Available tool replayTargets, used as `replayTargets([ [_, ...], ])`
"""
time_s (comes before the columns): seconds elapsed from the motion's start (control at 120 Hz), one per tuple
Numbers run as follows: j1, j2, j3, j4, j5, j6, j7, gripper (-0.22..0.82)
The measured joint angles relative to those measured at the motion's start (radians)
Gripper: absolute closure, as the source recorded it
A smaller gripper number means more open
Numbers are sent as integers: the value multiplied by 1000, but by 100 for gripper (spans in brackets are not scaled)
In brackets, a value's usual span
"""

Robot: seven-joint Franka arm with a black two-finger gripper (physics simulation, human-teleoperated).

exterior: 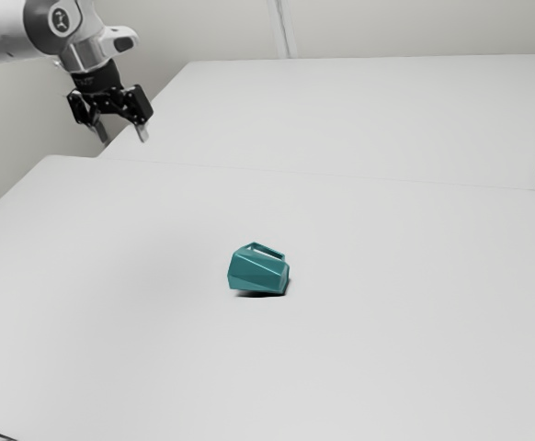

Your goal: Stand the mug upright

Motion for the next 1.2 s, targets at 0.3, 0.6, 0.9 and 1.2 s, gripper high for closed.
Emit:
replayTargets([
  [0.3, -154, 2, 138, -170, -162, 104, 14, 0],
  [0.6, -158, -8, 175, -518, -628, 422, 149, 0],
  [0.9, -152, 58, 182, -576, -715, 511, 388, 0],
  [1.2, -169, 113, 183, -613, -881, 516, 569, 0],
])
